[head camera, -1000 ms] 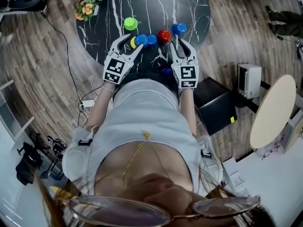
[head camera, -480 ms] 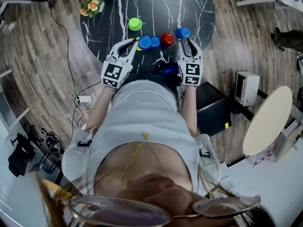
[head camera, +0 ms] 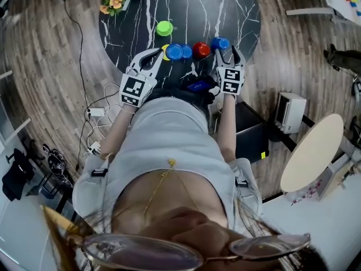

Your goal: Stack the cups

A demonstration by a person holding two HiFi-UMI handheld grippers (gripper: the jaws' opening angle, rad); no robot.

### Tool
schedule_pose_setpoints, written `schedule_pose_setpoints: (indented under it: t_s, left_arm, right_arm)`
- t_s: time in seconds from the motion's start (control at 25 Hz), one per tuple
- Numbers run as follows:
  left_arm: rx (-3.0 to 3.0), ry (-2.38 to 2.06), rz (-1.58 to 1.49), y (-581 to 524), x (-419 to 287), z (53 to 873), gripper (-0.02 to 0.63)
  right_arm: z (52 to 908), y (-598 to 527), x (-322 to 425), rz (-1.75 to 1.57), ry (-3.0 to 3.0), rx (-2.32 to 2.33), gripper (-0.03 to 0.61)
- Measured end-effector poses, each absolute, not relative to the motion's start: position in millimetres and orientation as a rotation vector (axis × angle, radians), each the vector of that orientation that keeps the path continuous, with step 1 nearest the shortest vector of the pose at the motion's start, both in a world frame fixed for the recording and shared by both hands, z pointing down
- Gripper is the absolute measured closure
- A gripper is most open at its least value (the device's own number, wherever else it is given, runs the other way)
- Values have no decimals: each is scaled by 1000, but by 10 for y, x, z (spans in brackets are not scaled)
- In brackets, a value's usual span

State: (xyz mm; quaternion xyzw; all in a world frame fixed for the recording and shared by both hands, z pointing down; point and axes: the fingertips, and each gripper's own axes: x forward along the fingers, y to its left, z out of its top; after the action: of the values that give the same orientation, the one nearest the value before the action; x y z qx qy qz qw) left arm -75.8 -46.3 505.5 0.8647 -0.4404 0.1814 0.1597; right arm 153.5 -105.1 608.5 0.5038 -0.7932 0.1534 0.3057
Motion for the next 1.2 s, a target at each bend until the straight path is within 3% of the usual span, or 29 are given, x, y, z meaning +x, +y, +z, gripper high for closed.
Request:
schedule_pose_setpoints:
  t_s: [0.6, 1.2]
  left_arm:
    - [2387, -1333, 550, -319, -939, 5105, 581]
    - [2363, -1359, 562, -230, -1019, 5109, 581]
  right_arm:
    - [6613, -1231, 1558, 535, -2039, 1307, 318]
    - [6635, -1219, 1601, 518, -2027, 1318, 359]
